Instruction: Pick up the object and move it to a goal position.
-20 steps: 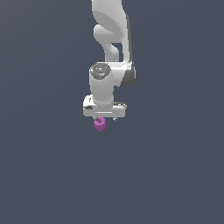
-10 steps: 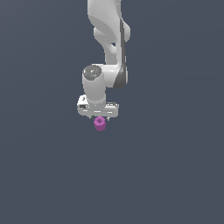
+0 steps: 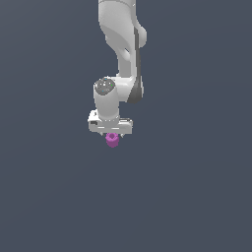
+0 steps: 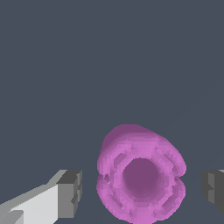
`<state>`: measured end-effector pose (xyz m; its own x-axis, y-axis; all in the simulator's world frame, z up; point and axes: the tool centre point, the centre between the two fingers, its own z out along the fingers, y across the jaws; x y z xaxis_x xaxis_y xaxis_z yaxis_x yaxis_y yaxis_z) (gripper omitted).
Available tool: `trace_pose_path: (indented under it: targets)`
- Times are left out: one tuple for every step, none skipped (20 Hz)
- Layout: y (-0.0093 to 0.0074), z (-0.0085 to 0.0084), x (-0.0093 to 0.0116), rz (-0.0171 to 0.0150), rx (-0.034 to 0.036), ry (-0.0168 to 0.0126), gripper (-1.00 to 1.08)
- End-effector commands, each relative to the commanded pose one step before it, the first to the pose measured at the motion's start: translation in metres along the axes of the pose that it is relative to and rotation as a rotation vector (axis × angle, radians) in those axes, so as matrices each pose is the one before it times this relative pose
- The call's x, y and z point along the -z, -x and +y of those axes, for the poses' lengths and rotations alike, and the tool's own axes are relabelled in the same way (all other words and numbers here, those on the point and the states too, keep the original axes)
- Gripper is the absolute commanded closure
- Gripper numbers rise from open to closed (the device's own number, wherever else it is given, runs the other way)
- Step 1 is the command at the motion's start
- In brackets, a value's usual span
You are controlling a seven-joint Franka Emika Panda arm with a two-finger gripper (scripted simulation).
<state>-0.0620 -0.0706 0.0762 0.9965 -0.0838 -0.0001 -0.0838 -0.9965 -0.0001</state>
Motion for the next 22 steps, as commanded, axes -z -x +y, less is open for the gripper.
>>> trace_pose_path:
  targets:
    - [0.00097, 0.00026, -0.01288, -0.00069, -0.00028, 0.00008, -0.92]
    - [0.00012, 0.00004, -0.00462, 0.00000, 0.00000, 0.00000, -0.92]
    - [0.00003, 0.00004, -0.00397, 0.00000, 0.00000, 0.00000, -0.92]
    - [-0.00002, 0.00025, -0.00300, 0.00057, -0.00039, 0.00008, -0.92]
    - [-0.00013, 0.00003, -0.00264, 0.00000, 0.00000, 0.00000, -0.92]
    - [-0.00018, 0.00002, -0.00198, 0.00000, 0.00000, 0.00000, -0.92]
    - [-0.00019, 0.00002, -0.00136, 0.00000, 0.00000, 0.00000, -0.92]
    - [-0.00014, 0.00001, -0.00079, 0.00000, 0.00000, 0.00000, -0.92]
    - [-0.00005, 0.00000, -0.00026, 0.00000, 0.00000, 0.00000, -0.92]
    - [0.00000, 0.00000, 0.00000, 0.00000, 0.00000, 0.00000, 1.08]
    - [0.00000, 0.00000, 0.00000, 0.00000, 0.00000, 0.00000, 1.08]
    - [0.00000, 0.00000, 0.00000, 0.00000, 0.00000, 0.00000, 1.08]
    - [0.00000, 0.00000, 0.00000, 0.00000, 0.00000, 0.00000, 1.08]
    - [0.00000, 0.00000, 0.00000, 0.00000, 0.00000, 0.00000, 1.08]
    - [0.00000, 0.00000, 0.00000, 0.00000, 0.00000, 0.00000, 1.08]
    - [0.00000, 0.00000, 0.00000, 0.00000, 0.00000, 0.00000, 1.08]
    - [0.00000, 0.00000, 0.00000, 0.00000, 0.00000, 0.00000, 1.08]
    - [0.00000, 0.00000, 0.00000, 0.00000, 0.00000, 0.00000, 1.08]
    - [0.00000, 0.00000, 0.00000, 0.00000, 0.00000, 0.00000, 1.08]
    - [0.00007, 0.00013, 0.00098, 0.00067, -0.00016, -0.00010, 1.08]
    - [-0.00019, -0.00018, 0.00007, 0.00064, -0.00022, 0.00011, 1.08]
    - [-0.00055, -0.00047, 0.00043, 0.00233, -0.00079, 0.00036, 1.08]
